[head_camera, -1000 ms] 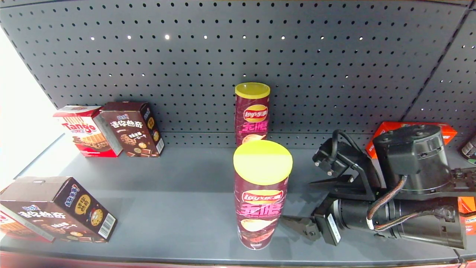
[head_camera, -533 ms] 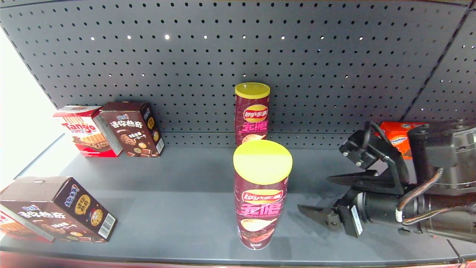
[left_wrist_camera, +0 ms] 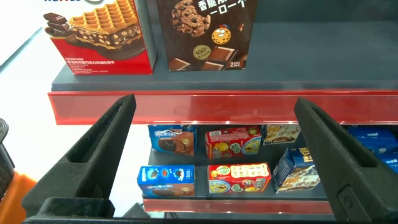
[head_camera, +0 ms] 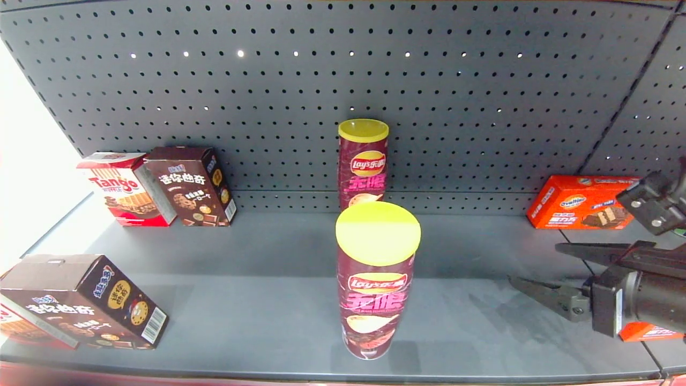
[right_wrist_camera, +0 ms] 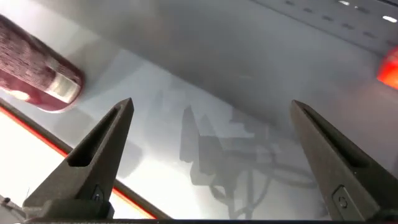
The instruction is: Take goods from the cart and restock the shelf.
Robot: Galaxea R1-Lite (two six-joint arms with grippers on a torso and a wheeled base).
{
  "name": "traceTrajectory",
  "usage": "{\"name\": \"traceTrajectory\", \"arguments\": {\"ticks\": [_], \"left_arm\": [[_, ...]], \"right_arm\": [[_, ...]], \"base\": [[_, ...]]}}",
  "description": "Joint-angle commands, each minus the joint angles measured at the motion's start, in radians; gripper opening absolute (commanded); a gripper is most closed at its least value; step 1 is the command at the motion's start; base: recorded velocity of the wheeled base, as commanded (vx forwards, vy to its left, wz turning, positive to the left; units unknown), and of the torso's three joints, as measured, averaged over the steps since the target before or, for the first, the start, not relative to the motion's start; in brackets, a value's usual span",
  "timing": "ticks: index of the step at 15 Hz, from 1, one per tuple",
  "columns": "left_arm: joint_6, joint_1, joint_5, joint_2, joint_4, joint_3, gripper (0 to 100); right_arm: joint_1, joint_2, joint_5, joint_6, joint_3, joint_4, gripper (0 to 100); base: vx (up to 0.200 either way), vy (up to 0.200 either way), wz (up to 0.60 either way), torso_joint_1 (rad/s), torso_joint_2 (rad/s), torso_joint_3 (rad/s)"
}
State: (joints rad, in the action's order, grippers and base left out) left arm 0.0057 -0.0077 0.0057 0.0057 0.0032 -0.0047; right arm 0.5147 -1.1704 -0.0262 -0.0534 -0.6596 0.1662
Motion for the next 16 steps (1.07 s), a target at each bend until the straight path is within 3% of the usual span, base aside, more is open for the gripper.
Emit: {"name": "traceTrajectory", "arguments": {"ticks": [1, 7, 11, 16], "left_arm": [[0.0, 0.0, 0.0, 0.002, 0.0, 0.0, 100], [0.0, 0.0, 0.0, 0.002, 0.0, 0.0, 100], [0.0, 0.002, 0.0, 0.0, 0.0, 0.0, 100], [0.0, 0.002, 0.0, 0.002, 0.0, 0.0, 100]], "right_arm": [[-0.028, 0.071, 0.002, 0.0, 0.021, 0.001, 100], [-0.16, 0.227, 0.002, 0.001, 0.052, -0.001, 100], [-0.162, 0.497, -0.107, -0.014, 0.204, 0.001, 100], [-0.229, 0.851, -0.13, -0.059, 0.37, -0.028, 100]], "base": [[0.0, 0.0, 0.0, 0.0, 0.0, 0.0], [0.0, 0.0, 0.0, 0.0, 0.0, 0.0], [0.0, 0.0, 0.0, 0.0, 0.0, 0.0], [0.0, 0.0, 0.0, 0.0, 0.0, 0.0]]}}
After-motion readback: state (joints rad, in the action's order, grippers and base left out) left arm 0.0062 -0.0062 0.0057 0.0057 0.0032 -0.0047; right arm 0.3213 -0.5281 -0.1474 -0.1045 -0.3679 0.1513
